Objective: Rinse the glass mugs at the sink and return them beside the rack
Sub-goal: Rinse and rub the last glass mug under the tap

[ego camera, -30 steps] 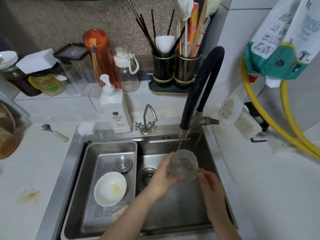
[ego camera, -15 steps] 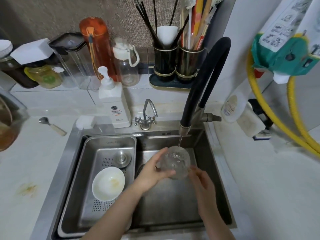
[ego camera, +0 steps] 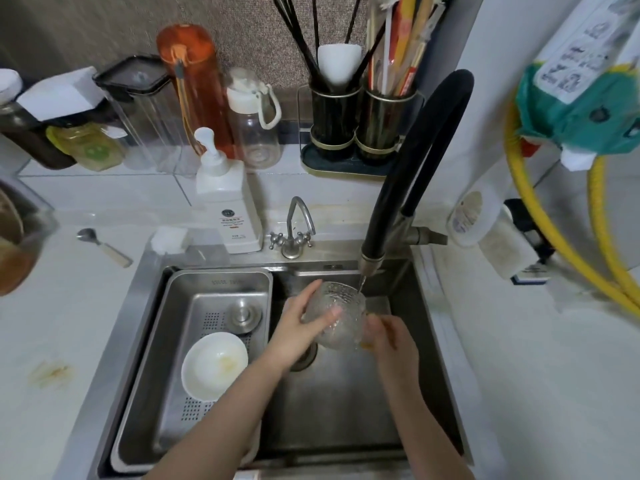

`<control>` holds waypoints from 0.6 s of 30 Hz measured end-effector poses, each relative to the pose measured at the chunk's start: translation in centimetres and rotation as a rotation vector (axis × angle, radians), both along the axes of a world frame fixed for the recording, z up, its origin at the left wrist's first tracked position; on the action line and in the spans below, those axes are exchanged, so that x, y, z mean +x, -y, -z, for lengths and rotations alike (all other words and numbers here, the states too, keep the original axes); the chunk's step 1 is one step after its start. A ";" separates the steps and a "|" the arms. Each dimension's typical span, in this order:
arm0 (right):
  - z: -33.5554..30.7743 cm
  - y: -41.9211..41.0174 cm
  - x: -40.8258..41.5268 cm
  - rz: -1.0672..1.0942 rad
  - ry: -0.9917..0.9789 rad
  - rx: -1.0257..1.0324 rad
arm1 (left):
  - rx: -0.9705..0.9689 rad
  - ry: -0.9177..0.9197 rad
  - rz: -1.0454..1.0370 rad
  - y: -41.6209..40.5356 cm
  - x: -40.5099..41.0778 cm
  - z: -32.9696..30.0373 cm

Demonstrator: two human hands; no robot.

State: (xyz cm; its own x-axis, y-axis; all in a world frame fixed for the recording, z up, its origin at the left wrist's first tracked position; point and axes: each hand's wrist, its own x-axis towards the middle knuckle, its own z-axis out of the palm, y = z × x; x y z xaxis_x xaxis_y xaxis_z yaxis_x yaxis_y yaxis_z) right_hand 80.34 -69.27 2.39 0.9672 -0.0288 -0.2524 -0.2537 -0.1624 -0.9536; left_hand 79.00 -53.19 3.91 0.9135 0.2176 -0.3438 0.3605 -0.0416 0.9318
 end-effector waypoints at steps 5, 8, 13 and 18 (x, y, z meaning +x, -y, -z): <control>-0.1 0.3 2.0 -0.081 -0.217 0.091 | -0.013 0.002 0.003 0.3 0.5 -1.3; 0.3 0.6 3.4 -0.167 -0.410 0.164 | -0.164 -0.069 -0.040 -1.0 0.5 -1.3; 0.4 -0.1 4.6 -0.178 -0.573 0.207 | -0.330 -0.097 0.030 -2.1 0.2 -1.0; -0.3 -1.2 5.6 -0.093 -0.571 0.342 | -0.246 0.047 0.072 -0.1 0.5 -1.5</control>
